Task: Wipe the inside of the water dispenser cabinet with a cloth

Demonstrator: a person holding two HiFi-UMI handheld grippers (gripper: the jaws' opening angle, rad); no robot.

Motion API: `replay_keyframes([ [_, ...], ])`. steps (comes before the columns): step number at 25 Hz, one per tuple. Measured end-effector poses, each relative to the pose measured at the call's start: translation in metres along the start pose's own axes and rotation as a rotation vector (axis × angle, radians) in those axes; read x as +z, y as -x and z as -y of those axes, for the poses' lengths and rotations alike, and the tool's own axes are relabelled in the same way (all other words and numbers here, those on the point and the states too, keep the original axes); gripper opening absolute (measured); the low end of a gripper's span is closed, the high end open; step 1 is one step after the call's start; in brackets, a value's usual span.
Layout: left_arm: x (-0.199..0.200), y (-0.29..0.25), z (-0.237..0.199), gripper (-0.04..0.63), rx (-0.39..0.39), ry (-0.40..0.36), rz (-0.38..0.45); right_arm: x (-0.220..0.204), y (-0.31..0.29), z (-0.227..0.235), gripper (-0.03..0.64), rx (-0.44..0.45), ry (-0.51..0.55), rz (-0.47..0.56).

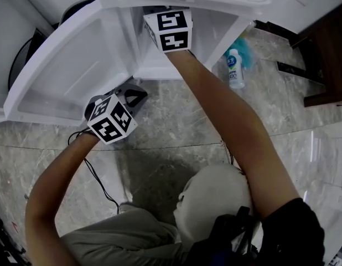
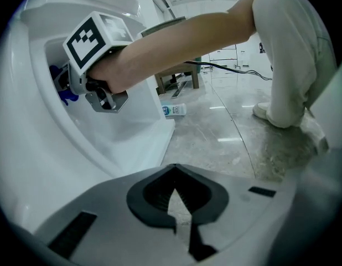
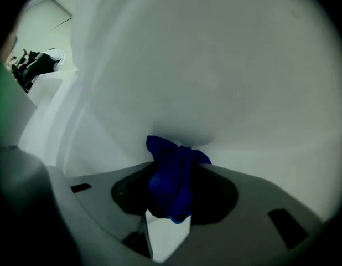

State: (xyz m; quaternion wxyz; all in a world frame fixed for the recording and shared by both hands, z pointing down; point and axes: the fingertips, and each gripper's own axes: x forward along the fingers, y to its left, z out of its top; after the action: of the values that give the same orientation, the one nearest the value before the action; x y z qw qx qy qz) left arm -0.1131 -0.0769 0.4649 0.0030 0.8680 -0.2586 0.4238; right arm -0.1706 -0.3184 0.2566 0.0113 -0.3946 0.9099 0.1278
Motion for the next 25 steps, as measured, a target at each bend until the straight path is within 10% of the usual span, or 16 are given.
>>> replay_keyframes([
  [13,0.026,-0.025,-0.031,0.003,-0.006,-0.022,0.02,-0.026,0.118,-0.023,0.138,0.439,-0.147,-0.403],
  [25,0.036,-0.024,-0.041,0.003,-0.029,0.072,0.071,-0.093,0.194,-0.033,0.138,0.575,-0.102,-0.667],
])
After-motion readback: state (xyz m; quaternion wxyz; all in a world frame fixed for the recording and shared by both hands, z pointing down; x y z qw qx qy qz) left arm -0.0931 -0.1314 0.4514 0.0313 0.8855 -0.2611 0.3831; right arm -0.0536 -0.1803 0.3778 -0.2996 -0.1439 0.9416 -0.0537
